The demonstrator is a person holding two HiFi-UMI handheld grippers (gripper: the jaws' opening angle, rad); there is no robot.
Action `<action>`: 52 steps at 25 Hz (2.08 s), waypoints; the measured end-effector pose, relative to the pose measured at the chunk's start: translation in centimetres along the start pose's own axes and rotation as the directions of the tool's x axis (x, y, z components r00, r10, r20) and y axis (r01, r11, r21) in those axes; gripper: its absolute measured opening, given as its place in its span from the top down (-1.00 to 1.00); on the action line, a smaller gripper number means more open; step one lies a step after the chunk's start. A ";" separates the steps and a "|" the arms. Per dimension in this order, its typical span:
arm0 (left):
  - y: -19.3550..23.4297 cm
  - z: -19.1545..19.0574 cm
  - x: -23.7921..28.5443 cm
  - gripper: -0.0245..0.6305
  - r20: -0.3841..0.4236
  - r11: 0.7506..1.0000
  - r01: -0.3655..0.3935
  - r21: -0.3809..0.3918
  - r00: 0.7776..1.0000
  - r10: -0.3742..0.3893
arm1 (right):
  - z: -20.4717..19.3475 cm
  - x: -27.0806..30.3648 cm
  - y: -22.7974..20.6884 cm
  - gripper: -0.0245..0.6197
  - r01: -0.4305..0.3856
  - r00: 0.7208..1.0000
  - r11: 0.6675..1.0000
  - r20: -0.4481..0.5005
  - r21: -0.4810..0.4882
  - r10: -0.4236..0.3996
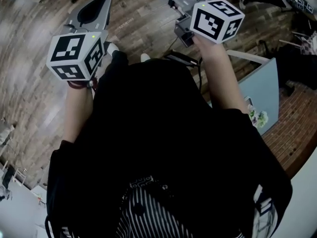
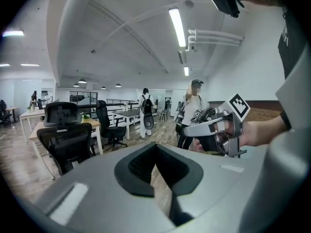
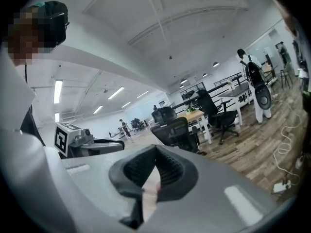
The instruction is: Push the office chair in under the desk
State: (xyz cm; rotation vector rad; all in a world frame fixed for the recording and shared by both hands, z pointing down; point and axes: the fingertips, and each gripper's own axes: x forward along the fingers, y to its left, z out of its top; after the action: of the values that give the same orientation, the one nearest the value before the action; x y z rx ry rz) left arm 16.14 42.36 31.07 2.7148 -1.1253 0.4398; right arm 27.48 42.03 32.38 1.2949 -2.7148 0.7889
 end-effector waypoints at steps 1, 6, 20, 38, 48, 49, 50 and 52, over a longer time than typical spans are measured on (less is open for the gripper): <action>0.5 0.8 1.2 0.93 -0.002 1.000 0.014 0.001 1.000 -0.014 | 0.9 0.5 -0.7 0.92 0.006 1.000 1.000 -0.003 -0.001 -0.006; 3.9 2.2 5.0 0.93 -0.014 0.997 0.074 -0.004 0.997 -0.074 | 2.9 3.5 -3.1 0.92 0.041 0.999 0.999 -0.009 0.019 -0.040; 14.2 4.1 6.2 0.93 0.011 0.985 0.170 0.029 0.985 -0.171 | 6.4 13.1 -1.8 0.92 0.122 0.992 0.992 0.009 0.027 -0.122; 28.8 1.5 1.6 0.93 0.032 0.996 0.056 -0.071 0.998 -0.054 | 8.9 27.8 4.2 0.92 0.033 0.997 0.998 -0.062 -0.047 -0.036; 33.6 1.2 1.4 0.93 0.007 0.995 -0.049 -0.083 0.999 0.050 | 9.1 33.0 2.7 0.92 -0.050 0.994 0.998 -0.098 -0.023 0.047; 34.5 1.3 1.7 0.93 0.004 0.995 -0.058 -0.083 0.998 0.058 | 9.3 33.9 2.4 0.92 -0.057 0.994 0.998 -0.098 -0.020 0.054; 35.2 1.4 2.0 0.93 0.000 0.995 -0.064 -0.082 0.998 0.064 | 9.6 34.7 2.1 0.92 -0.063 0.993 0.998 -0.097 -0.018 0.061; 36.6 1.8 3.0 0.93 -0.005 0.995 -0.070 -0.076 0.998 0.070 | 10.5 36.4 1.4 0.92 -0.075 0.993 0.997 -0.092 -0.015 0.073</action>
State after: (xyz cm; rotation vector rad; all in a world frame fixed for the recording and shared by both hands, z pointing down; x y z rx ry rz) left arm -7.52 14.19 31.96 2.6157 -1.2145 0.4023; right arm 4.65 11.81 31.33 1.1310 -2.7050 0.8061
